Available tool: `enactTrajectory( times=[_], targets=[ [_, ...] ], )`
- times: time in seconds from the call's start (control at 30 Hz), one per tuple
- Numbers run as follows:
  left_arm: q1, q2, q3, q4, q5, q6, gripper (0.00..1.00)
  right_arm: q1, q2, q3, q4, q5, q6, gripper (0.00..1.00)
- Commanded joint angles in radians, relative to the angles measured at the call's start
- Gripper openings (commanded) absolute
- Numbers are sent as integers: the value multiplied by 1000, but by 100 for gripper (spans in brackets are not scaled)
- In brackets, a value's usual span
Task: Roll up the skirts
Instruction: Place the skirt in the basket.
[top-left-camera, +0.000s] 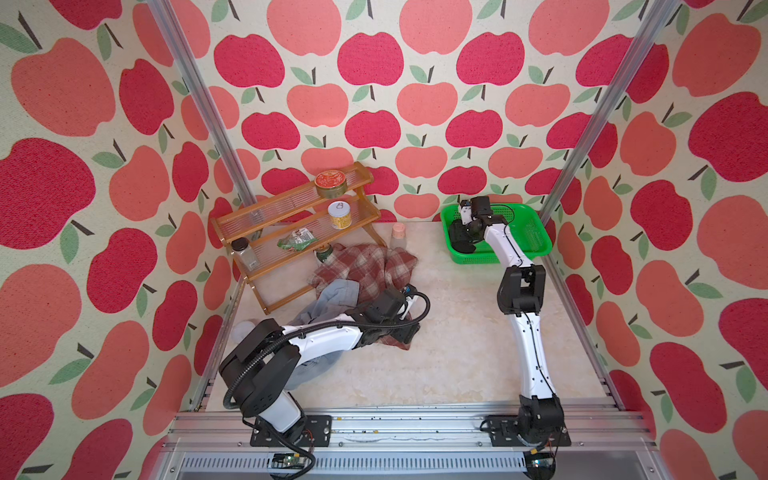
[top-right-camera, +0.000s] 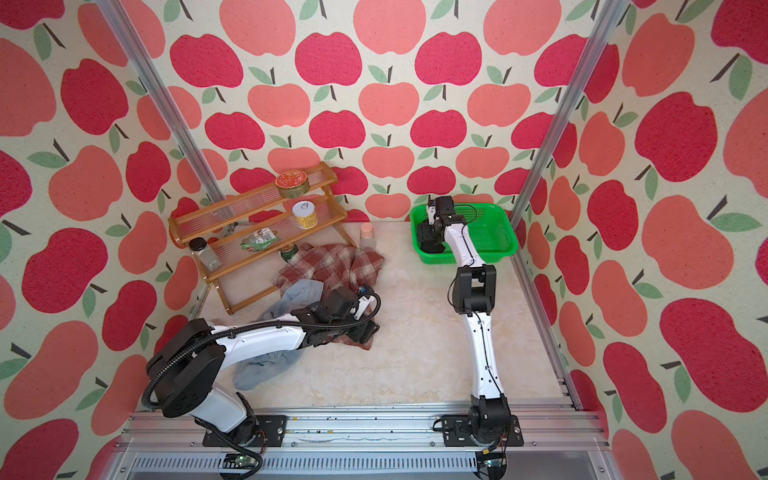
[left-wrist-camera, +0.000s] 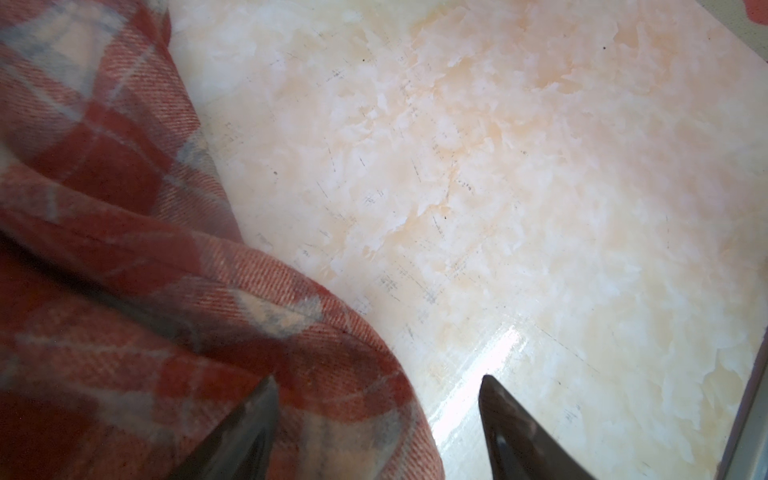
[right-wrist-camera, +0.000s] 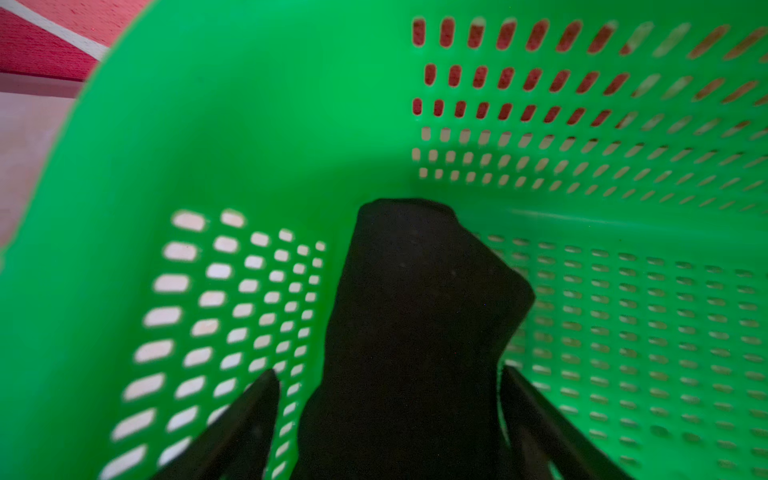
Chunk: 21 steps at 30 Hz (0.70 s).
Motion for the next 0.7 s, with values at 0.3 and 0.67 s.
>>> enactTrajectory(
  times=[0.3,0.67],
  targets=[
    [-5,19,30,-2,0,-34,78,-9,-148,-141,130,-66,43,99],
    [-5,-40,30,-5,-37,-29,78,-21,-321,-192,127,-71,58,99]
  ],
)
